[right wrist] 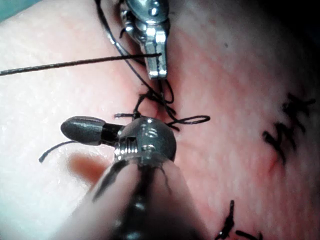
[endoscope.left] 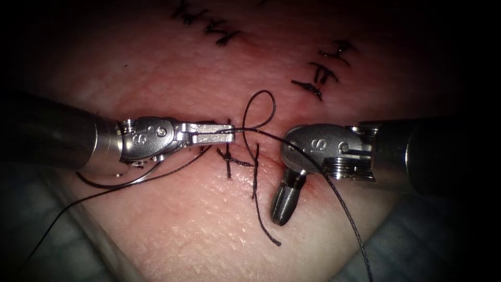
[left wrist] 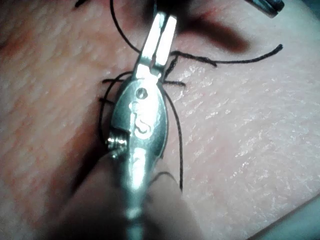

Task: Wound Closure
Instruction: Loop the suture once clockwise around the right tool.

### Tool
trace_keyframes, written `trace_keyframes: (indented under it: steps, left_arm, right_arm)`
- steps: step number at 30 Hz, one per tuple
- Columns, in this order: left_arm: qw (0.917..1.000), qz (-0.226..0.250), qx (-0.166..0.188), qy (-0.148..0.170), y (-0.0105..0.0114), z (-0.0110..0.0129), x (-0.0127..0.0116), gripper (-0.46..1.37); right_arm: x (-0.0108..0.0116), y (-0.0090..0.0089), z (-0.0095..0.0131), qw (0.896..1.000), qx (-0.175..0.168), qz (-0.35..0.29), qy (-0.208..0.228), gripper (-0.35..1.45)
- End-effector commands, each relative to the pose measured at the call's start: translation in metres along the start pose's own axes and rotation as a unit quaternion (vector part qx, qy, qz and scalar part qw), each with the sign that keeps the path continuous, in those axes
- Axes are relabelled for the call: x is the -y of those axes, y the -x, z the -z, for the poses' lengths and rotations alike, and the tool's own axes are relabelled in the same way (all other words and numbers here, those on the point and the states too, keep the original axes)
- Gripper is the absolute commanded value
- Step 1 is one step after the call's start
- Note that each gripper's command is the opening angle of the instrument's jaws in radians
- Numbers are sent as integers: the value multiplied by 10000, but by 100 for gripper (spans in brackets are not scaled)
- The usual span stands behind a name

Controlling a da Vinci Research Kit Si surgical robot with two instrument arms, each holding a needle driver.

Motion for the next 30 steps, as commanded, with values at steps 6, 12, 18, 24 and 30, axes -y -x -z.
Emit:
trace_keyframes:
  steps: [6,12,18,24,30]
  left_arm:
    - [10000,6,16,-69,-1,-1,1,-35]
    - [9999,61,29,-89,-11,-6,15,-35]
    - [9999,77,35,-78,-24,-13,31,-35]
    - [9999,68,40,-74,-32,-17,37,-35]
    - [9999,123,46,-112,-33,-21,33,-35]
  right_arm:
    - [3,2,1,9996,-85,-33,250,-9]
    - [2,4,6,9973,-234,-108,684,-35]
    - [-4,11,15,9903,-599,-107,1249,-35]
    - [-21,26,32,9756,-983,-205,1955,-35]
    - [-35,39,49,9546,-1591,-330,2497,-35]
